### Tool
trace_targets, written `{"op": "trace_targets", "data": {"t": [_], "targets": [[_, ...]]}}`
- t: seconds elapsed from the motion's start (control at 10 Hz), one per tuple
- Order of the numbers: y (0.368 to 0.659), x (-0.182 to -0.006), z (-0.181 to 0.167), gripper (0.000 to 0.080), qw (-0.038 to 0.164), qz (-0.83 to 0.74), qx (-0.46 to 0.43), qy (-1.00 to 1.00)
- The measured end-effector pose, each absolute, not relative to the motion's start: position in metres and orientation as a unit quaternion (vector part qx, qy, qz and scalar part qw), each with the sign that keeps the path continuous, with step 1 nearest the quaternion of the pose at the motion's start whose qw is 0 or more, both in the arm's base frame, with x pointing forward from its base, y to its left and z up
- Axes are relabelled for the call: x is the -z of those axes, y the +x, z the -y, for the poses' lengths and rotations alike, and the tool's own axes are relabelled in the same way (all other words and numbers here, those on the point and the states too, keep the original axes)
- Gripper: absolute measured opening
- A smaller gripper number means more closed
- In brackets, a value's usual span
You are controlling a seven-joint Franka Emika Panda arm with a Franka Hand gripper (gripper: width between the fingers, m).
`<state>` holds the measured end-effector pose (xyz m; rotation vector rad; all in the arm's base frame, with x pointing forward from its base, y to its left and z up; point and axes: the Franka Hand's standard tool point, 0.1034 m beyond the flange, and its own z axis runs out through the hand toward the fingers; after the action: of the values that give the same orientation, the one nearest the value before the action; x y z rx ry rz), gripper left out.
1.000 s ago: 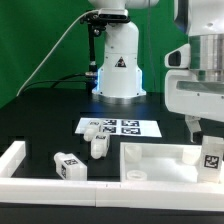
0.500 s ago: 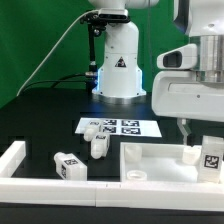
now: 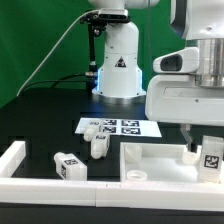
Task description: Assemble one leg
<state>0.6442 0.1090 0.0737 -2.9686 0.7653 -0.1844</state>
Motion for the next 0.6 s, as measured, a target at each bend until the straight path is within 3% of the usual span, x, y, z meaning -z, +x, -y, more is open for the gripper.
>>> {"op": "trace_targets", "data": {"t": [0.6], "targets": [[0.642,-0.0735,-0.1038,0.0285,0.048,-0.531,0.038,-0.845]]}}
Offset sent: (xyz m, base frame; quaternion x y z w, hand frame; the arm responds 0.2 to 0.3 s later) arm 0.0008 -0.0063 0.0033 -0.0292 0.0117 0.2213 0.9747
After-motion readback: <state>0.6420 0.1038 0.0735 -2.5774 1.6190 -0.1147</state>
